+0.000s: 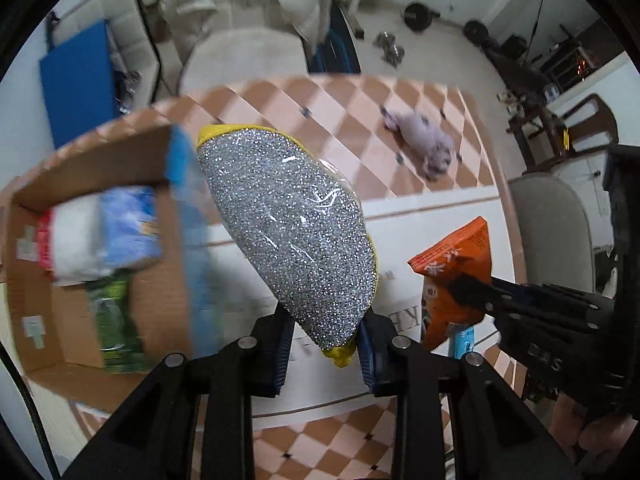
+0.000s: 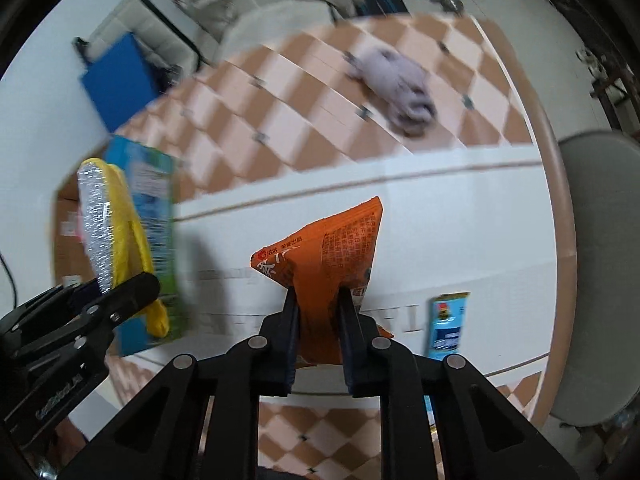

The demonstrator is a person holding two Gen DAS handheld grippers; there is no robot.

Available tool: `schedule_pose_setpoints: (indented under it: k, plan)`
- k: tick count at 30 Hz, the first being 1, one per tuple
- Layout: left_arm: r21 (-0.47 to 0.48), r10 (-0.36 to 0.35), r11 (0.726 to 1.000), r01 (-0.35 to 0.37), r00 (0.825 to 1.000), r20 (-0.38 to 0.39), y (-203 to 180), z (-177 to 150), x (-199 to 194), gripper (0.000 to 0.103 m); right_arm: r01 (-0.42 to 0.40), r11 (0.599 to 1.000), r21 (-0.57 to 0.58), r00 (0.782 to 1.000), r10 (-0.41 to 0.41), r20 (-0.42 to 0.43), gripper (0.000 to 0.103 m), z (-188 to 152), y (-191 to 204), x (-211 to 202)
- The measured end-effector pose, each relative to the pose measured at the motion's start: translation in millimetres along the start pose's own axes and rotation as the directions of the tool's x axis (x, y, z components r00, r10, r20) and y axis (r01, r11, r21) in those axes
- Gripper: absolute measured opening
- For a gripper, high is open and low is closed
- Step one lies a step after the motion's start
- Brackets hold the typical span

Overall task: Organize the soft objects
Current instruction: 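Lower the sponge and orange bag into the box and open both tools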

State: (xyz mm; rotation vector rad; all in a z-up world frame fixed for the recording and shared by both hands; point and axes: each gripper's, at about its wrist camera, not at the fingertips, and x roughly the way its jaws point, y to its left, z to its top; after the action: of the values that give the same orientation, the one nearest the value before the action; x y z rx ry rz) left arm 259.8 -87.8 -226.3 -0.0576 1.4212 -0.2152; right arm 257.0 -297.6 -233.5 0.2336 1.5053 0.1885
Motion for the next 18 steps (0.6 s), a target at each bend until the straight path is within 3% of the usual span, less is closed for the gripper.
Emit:
schedule_pose_setpoints:
  k: [6,11,14,18]
  plan:
    - [-0.065,0.024,0.998,-0.020,0.998,0.055,78,-26,-54,0.026,-0.077,0.991,-0.110,0.995,0.084,0.053,0.019,-21,109,-22]
    - [-0.165,0.053,0.985,-0.050,0.998,0.016,167,-46,-70,0.026,-0.131,0.973,-0.190,0.990,0.137,0.016,0.019,-36,213,14]
    - [-0.198,0.085,0.976,-0.089,0.996,-0.029,212,-57,-65,0.026,-0.157,0.964,-0.213,0.988,0.155,-0.025,0.019,-43,269,46]
    - [-0.246,0.067,0.965,-0.093,0.991,-0.113,266,-63,-44,0.026,-0.160,0.962,-0.221,0.986,0.147,-0.074,0.019,-45,329,92]
